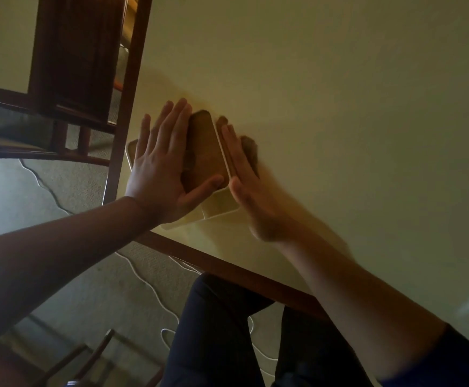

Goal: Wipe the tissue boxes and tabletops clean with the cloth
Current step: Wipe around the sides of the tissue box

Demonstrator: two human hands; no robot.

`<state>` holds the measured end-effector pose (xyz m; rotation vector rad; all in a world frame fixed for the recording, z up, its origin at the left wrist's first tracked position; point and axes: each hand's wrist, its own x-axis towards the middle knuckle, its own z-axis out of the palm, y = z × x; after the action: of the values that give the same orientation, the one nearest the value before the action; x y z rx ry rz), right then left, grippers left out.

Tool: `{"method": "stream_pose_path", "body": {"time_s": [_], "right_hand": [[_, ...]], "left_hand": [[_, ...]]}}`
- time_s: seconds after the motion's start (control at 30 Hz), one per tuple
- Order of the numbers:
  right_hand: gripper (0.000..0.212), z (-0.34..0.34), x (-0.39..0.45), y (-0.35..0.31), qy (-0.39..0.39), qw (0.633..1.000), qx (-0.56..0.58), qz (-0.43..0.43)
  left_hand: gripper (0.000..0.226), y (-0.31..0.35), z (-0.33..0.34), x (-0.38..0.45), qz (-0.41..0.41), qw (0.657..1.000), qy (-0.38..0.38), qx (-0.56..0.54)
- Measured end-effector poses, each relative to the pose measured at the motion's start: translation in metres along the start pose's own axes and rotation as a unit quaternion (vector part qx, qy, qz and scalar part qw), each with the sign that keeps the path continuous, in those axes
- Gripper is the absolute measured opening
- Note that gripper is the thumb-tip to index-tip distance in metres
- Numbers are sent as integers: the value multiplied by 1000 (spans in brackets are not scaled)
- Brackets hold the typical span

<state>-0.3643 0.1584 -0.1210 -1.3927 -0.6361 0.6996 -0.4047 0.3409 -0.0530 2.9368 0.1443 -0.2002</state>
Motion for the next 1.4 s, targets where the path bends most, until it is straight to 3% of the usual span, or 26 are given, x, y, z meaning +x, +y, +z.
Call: {"method": "stream_pose_path", "body": {"time_s": [0.27,0.53,0.67,0.77,0.97,1.1,1.2,1.4], "right_hand": [[95,-11,86,1,-2,1000,14,16],[108,-5,24,-6,-13,1000,-6,1],[103,0,-27,-5,-34,999,0,-8],[102,3,-47,-1,-45,998,10,32],[79,-3,-3,-2,-20,999,10,30],[80,-7,58,1,-5,1000,10,19],[68,-7,90,-1,-14,1000,22,14],[68,-5,48,0,5,999,29,14]], "left_hand": [[113,1,2,1,-2,1000,4,17],[115,0,3,0,3,1000,1,11],[116,-1,1,1,-2,1000,3,14],[115,-1,2,0,-1,1000,5,12],[115,-1,1,0,0,1000,3,16],[113,1,1,-1,-1,1000,5,17],[112,2,0,0,-5,1000,3,18],[113,1,1,-1,-7,1000,4,16]]}}
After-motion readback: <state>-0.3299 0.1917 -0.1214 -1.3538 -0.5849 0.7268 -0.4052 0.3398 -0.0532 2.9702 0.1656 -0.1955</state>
